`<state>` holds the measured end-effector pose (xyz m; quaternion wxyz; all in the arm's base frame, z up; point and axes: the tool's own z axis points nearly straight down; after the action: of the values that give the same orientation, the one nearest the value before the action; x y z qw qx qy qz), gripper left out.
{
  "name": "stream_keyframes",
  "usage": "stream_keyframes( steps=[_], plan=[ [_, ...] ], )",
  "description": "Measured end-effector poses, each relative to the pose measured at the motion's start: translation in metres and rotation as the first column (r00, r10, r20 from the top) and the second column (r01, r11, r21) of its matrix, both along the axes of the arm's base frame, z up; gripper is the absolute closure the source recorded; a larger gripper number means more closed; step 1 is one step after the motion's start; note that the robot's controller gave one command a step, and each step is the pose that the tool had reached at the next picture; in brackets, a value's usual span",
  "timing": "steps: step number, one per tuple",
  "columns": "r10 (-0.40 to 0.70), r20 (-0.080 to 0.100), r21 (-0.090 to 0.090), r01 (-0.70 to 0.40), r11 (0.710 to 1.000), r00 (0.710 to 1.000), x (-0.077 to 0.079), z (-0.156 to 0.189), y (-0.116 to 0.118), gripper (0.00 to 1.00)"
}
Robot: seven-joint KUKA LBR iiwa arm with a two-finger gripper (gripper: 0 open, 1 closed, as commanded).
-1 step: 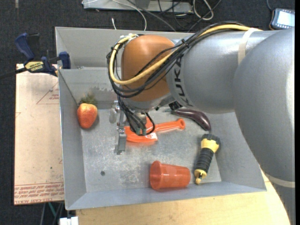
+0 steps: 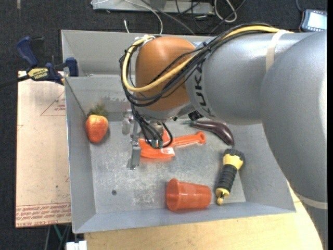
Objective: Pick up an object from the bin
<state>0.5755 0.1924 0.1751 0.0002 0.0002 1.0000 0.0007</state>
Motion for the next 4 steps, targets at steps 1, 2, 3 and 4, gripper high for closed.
stream_keyframes(
  steps=[1,2,3,4],
  plan=[
    [0.256,0.000,0.001,-0.256,0.967,0.967,-0.004,-0.078,-0.095,0.00],
    [-0.004,0.006,0.005,0.004,1.000,1.000,0.040,-0.051,0.018,0.00],
    [0.109,-0.005,0.000,-0.109,0.994,0.994,0.027,-0.069,-0.105,0.00],
    [-0.022,0.012,0.013,0.022,1.000,1.000,0.058,-0.105,-0.092,0.00]
  ],
)
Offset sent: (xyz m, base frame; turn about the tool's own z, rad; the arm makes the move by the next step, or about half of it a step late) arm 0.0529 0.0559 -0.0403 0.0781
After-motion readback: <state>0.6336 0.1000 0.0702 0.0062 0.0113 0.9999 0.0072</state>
